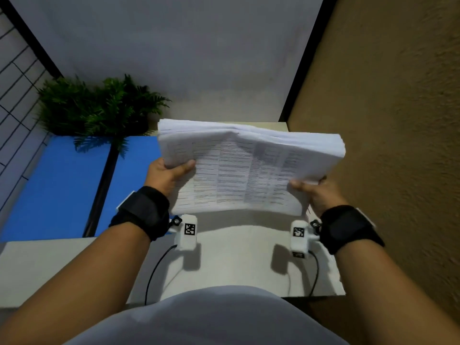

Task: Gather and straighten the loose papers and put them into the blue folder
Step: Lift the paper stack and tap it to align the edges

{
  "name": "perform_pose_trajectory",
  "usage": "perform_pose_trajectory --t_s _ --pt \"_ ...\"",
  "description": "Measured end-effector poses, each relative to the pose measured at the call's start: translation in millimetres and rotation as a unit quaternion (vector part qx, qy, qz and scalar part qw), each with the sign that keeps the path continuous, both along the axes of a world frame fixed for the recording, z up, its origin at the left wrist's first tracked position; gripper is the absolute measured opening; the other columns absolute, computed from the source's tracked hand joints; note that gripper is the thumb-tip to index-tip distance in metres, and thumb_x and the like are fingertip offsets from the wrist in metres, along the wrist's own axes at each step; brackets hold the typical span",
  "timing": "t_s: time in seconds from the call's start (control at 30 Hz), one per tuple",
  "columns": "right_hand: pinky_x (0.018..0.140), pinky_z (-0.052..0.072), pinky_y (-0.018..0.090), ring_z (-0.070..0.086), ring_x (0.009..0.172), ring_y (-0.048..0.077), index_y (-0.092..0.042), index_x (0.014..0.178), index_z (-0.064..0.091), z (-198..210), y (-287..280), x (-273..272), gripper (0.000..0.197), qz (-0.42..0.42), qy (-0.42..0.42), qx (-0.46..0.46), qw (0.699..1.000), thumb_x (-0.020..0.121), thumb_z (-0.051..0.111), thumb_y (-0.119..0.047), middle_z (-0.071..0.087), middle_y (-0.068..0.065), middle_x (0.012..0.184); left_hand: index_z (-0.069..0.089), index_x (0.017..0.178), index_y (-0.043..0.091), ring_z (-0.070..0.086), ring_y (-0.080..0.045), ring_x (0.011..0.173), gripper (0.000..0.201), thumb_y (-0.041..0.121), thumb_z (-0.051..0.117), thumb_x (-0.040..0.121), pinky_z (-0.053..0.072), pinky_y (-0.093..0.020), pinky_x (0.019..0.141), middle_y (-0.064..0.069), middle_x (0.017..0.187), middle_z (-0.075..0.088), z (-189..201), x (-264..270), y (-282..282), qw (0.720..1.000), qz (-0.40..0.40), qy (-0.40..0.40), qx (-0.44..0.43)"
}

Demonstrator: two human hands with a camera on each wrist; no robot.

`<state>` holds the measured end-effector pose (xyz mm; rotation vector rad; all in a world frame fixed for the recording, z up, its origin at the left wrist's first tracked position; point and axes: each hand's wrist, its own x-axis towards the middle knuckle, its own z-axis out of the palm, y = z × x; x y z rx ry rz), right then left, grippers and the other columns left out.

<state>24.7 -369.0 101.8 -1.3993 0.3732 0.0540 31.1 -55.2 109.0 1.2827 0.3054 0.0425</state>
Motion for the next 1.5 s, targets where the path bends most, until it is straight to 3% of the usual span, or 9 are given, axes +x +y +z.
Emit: perform_pose_trajectory --t_s 0.17,0.37,0.47,0.63,0.73,0.83,1.07,1.33,1.5 --pt "0.069 0.058 0.019 0.068 0.079 0.002 -0.015 0.099 0.064 -23.8 24.1 -22.0 0.036 -0.104 -0.059 -0.04 0.992 0.077 0.068 0.013 0.071 -0.001 0.096 0.069 0.088 0.018 0.072 -0.009 0.074 0.032 -0.002 0.082 0.066 0.059 -0.027 0.063 0.002 0.085 0.075 -29.1 -11.5 -8.2 0.998 0.032 0.041 0.04" --pt "0.073 0.055 0.022 0.066 0.097 0.023 -0.001 0.112 0.065 -59.9 3.0 -44.2 0.051 -0.081 0.022 -0.11 0.99 0.064 0.079 0.012 0.069 0.011 0.109 0.068 0.088 0.017 0.071 -0.014 0.081 0.036 -0.003 0.084 0.063 0.058 -0.029 0.072 0.004 0.084 0.074 -65.1 -32.6 -12.1 0.991 0.004 0.101 0.088" --pt "0.058 0.051 0.007 0.061 0.081 0.007 -0.007 0.107 0.063 -54.1 -5.1 -46.6 0.043 -0.083 -0.005 -0.084 0.993 0.072 0.071 0.017 0.066 -0.003 0.092 0.07 0.094 0.02 0.069 -0.02 0.097 0.047 0.004 0.09 0.054 0.053 -0.034 0.086 -0.001 0.099 0.073 -74.8 -36.0 -4.1 0.986 -0.023 0.112 0.118" --pt "0.079 0.051 0.023 0.064 0.08 -0.004 -0.006 0.118 0.057 -52.3 -18.2 -48.9 0.055 -0.079 -0.054 -0.121 0.988 0.071 0.07 0.019 0.066 -0.002 0.099 0.069 0.095 0.016 0.068 0.009 0.072 0.038 0.0 0.084 0.063 0.052 -0.013 0.067 0.015 0.079 0.076 -66.1 -38.4 -5.6 0.987 -0.053 0.096 0.118" --pt "0.089 0.052 0.021 0.06 0.102 -0.007 -0.024 0.131 0.047 -51.5 -17.3 -55.7 0.074 -0.067 -0.111 -0.163 0.978 0.073 0.069 0.016 0.057 -0.006 0.117 0.066 0.116 0.007 0.068 -0.012 0.099 0.069 0.014 0.091 0.052 0.053 -0.027 0.085 -0.004 0.109 0.073 -67.7 -40.9 -6.8 0.991 -0.053 0.085 0.091" --pt "0.103 0.046 0.043 0.044 0.128 0.009 -0.033 0.119 0.058 -52.5 -14.2 -59.1 0.058 -0.029 -0.166 -0.309 0.936 0.077 0.068 0.006 0.039 -0.003 0.137 0.06 0.122 0.016 0.062 -0.021 0.109 0.092 0.036 0.094 0.039 0.05 -0.035 0.092 -0.007 0.12 0.067 -66.3 -44.6 -9.9 0.995 -0.053 0.069 0.058" --pt "0.107 0.042 0.029 0.038 0.125 -0.013 -0.018 0.105 0.062 -54.7 -10.2 -61.3 0.043 -0.015 -0.222 -0.354 0.909 0.074 0.07 0.01 0.028 0.005 0.144 0.055 0.119 0.034 0.057 -0.009 0.099 0.067 0.066 0.062 0.06 0.048 -0.036 0.079 0.011 0.109 0.06 -60.8 -44.6 -16.8 0.998 -0.005 0.06 0.028" --pt "0.103 0.036 0.008 0.032 0.121 -0.019 -0.003 0.102 0.057 -57.5 -11.8 -59.4 0.035 -0.022 -0.235 -0.379 0.895 0.073 0.073 0.006 0.026 0.003 0.135 0.06 0.107 0.033 0.06 -0.012 0.089 0.037 0.045 0.058 0.072 0.048 -0.032 0.073 0.005 0.102 0.064 -63.6 -42.2 -16.9 0.997 0.0 0.052 0.052" --pt "0.1 0.035 0.004 0.041 0.122 0.012 -0.018 0.096 0.05 -57.3 -11.6 -62.5 0.036 -0.03 -0.261 -0.384 0.885 0.077 0.068 0.006 0.029 0.007 0.133 0.064 0.099 0.039 0.062 -0.016 0.093 0.03 0.044 0.067 0.069 0.048 -0.032 0.076 0.004 0.103 0.066 -64.8 -44.8 -15.1 0.997 0.007 0.04 0.061"
